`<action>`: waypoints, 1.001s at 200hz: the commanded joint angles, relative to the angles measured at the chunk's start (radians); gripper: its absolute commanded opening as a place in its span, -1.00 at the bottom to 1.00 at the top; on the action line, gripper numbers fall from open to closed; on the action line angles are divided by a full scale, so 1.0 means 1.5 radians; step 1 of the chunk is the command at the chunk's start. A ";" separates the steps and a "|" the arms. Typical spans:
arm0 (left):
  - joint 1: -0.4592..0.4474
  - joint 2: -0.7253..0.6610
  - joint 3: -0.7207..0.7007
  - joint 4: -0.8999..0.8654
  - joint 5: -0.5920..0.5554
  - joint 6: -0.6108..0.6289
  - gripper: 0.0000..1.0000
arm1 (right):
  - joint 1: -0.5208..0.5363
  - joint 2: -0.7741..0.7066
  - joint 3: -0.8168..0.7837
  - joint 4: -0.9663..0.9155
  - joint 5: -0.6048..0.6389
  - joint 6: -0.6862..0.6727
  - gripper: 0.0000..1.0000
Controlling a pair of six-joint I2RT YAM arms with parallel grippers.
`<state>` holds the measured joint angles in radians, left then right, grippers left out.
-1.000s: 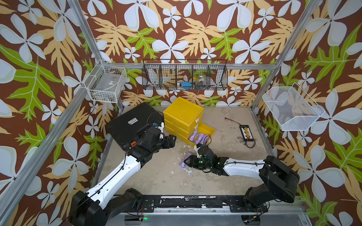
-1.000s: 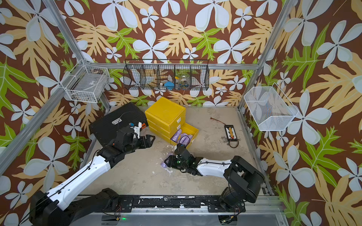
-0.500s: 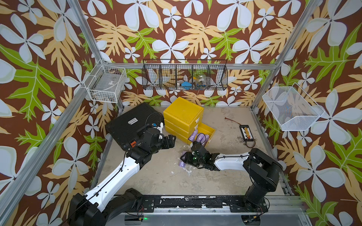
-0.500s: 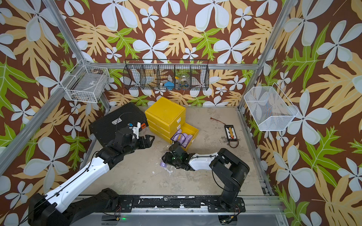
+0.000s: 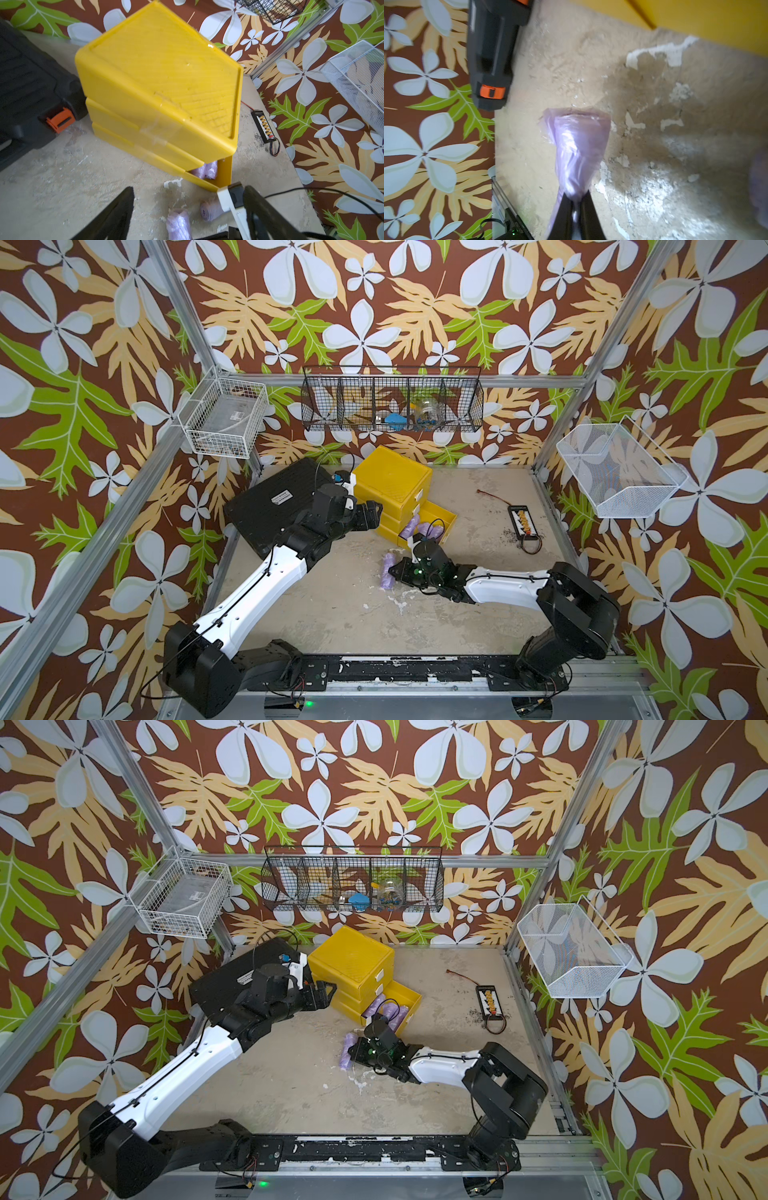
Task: Sort the rolls of trash bags by color and place them into the drawer
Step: Pick up the roll of trash bags from the center of the board, then place the roll of trash bags in the drawer.
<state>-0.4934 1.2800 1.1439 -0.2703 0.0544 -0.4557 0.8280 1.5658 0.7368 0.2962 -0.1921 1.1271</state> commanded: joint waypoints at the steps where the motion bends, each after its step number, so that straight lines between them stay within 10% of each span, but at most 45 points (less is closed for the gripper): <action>1: 0.001 0.045 0.057 -0.006 0.008 0.026 0.67 | -0.027 -0.065 -0.008 -0.033 0.011 -0.029 -1.00; 69: 0.001 0.226 0.251 -0.018 0.036 0.042 0.64 | -0.240 -0.189 0.007 -0.127 -0.032 -0.112 -1.00; 200: 0.001 0.336 0.294 -0.033 0.050 0.052 0.60 | -0.307 0.119 0.161 -0.027 -0.140 -0.048 -0.91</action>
<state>-0.4934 1.7821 1.5986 -0.2760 0.1169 -0.3798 0.3676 1.6798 0.9417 0.1814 -0.3626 1.0130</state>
